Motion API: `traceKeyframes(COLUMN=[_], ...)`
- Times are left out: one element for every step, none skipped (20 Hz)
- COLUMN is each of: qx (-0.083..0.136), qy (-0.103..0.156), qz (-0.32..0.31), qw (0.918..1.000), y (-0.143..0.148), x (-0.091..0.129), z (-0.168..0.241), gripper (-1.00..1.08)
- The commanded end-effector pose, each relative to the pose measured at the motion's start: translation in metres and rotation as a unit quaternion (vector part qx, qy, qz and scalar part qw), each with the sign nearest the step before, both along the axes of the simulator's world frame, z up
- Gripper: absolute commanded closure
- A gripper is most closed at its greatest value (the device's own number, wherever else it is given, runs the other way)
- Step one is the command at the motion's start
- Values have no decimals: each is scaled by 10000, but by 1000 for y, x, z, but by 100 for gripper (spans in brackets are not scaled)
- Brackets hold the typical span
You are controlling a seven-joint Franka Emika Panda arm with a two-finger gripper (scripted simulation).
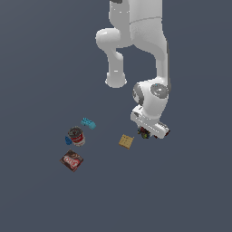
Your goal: Pick up a designated object from a clutter of objects.
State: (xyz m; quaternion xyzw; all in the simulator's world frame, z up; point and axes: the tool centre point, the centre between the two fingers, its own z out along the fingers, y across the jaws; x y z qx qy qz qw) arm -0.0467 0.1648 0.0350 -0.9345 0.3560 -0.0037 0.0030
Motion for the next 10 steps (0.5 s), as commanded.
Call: traceKeyframes(qx=[-15, -15, -15, -15, -15, -15, -15, 0, 0, 0], qy=[45, 45, 45, 45, 45, 45, 45, -4, -4, -4], qz=[-5, -5, -5, -5, -5, -5, -5, 2, 2, 2], qw=[10000, 10000, 10000, 10000, 10000, 10000, 10000, 10000, 10000, 10000], y=[-1, -1, -1, -1, -1, -1, -1, 0, 0, 0], x=[-3, -3, -3, -3, -3, -3, -3, 0, 0, 1], z=[-5, -5, -5, -5, -5, -5, -5, 0, 0, 1], gripper=[108, 108, 108, 108, 108, 108, 108, 108, 108, 108])
